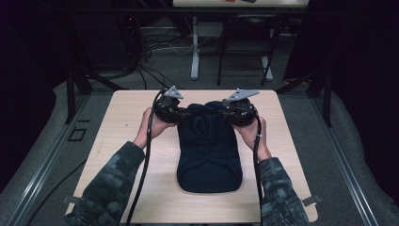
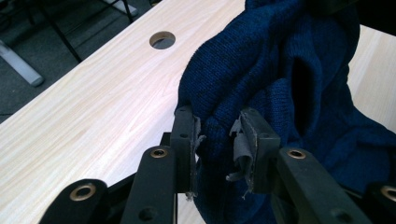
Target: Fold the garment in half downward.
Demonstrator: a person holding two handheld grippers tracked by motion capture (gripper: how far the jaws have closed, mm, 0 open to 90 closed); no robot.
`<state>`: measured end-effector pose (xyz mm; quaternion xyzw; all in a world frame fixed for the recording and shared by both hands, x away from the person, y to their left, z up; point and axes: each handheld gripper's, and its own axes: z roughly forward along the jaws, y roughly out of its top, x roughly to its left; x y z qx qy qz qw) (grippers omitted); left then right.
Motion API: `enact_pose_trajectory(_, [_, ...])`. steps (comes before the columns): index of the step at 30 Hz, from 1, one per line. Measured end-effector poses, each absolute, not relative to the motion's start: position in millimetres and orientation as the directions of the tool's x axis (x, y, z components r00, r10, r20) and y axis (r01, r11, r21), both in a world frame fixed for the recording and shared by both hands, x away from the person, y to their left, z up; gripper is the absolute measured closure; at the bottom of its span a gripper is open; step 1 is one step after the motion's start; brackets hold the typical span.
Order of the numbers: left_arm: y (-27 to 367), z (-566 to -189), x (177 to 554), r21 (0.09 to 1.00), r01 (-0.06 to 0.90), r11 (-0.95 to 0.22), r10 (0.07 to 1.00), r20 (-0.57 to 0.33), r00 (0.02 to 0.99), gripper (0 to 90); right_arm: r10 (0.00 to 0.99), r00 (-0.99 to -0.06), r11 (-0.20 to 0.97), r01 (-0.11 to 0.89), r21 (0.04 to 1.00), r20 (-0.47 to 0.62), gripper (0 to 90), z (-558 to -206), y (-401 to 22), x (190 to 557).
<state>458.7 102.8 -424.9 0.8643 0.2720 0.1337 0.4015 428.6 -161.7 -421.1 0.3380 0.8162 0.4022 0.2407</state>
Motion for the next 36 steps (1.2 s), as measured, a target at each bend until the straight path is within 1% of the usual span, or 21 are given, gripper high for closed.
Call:
enact_pose_trajectory(7, [102.7,-433.6,453.4,0.791,0.338,-0.51,0.59,0.036,0.807,72.7,0.728,-0.678,0.448,0.357,0.82,-0.102,74.3,-425.7,-166.0,422.8])
enact_pose_trajectory(9, [99.4,-434.9,452.6,0.79,0.319,-0.524,0.594,0.071,0.802,73.0,0.723,-0.684,0.452,0.366,0.813,-0.094,73.6,-427.9,-167.8,422.2])
enact_pose_trajectory(15, [93.1,-434.4,448.3,0.789,0.272,-0.551,0.588,0.136,0.797,73.4,0.718,-0.695,0.442,0.408,0.799,-0.042,72.9,-433.9,-174.4,421.2])
enact_pose_trajectory(21, [90.6,-440.6,442.6,0.779,0.233,-0.582,0.579,0.196,0.792,73.3,0.713,-0.7,0.464,0.418,0.781,-0.049,74.4,-446.2,-172.5,416.1])
enact_pose_trajectory(25, [91.9,-445.6,438.6,0.779,0.208,-0.591,0.575,0.226,0.787,73.3,0.711,-0.7,0.471,0.398,0.787,-0.072,75.1,-451.2,-171.0,412.2])
enact_pose_trajectory(29, [93.0,-451.4,437.2,0.775,0.221,-0.593,0.592,0.232,0.772,73.1,0.702,-0.706,0.485,0.381,0.787,-0.092,75.5,-454.9,-168.8,408.1])
enact_pose_trajectory(30, [93.2,-452.5,437.2,0.773,0.226,-0.592,0.594,0.23,0.771,73.1,0.7,-0.706,0.493,0.363,0.79,-0.112,75.7,-455.5,-167.6,405.7])
enact_pose_trajectory(32, [94.4,-456.0,437.0,0.777,0.229,-0.586,0.596,0.223,0.771,72.9,0.698,-0.7,0.504,0.33,0.798,-0.151,76.2,-457.8,-164.6,400.9])
enact_pose_trajectory(36, [97.5,-463.1,438.6,0.781,0.254,-0.571,0.601,0.187,0.777,71.5,0.692,-0.699,0.516,0.301,0.802,-0.182,77.0,-463.1,-161.7,396.0])
